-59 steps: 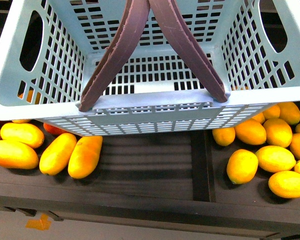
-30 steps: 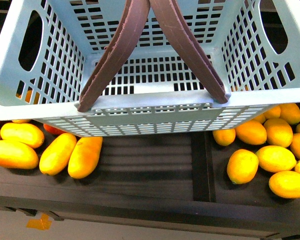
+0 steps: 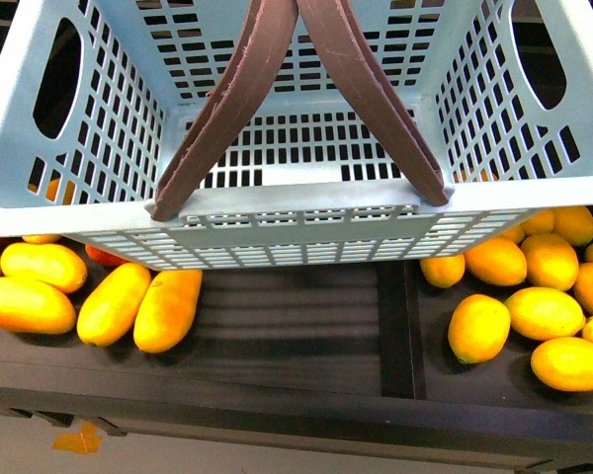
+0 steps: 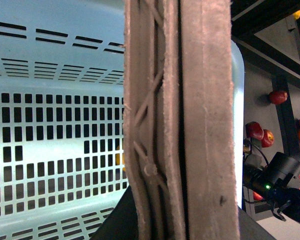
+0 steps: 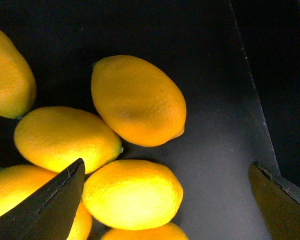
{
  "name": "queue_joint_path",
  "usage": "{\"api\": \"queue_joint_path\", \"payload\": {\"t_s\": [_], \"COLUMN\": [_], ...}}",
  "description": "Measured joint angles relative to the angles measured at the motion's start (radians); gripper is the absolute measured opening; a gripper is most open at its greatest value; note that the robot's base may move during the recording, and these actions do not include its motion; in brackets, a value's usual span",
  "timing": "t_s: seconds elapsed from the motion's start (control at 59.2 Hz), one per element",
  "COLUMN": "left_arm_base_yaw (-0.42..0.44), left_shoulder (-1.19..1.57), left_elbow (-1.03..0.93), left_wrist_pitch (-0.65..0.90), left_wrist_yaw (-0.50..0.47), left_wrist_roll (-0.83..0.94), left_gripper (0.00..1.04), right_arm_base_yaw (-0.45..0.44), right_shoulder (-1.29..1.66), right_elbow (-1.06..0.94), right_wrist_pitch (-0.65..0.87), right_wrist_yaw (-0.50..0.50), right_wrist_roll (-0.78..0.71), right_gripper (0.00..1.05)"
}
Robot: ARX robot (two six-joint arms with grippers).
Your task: Pick lemon and mango into basket
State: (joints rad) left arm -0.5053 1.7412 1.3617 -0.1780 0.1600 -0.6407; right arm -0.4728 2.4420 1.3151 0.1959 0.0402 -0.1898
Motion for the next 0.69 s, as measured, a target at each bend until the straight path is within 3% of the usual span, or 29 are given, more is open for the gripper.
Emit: {"api": "queue_joint_path", "payload": {"t_s": [0.287,0.693], "left_arm_base_yaw": [0.0,0.0], "left_shoulder": [0.0,0.0], "left_elbow": [0.0,0.0], "left_wrist_pitch": [0.0,0.0], "left_wrist_yaw": [0.0,0.0], "left_wrist_roll": [0.0,0.0], "left_gripper": [0.17,0.17], "right_arm_base_yaw": [-0.012,-0.022], "right_shoulder": [0.093,0.161], "right_elbow": [0.119,0.248], "right_wrist_pitch": [-0.079,-0.146], "right_wrist_yaw": [-0.111,-0.148], "right_wrist_roll": [-0.048,-0.092], "right_gripper": [0.96,0.96]}}
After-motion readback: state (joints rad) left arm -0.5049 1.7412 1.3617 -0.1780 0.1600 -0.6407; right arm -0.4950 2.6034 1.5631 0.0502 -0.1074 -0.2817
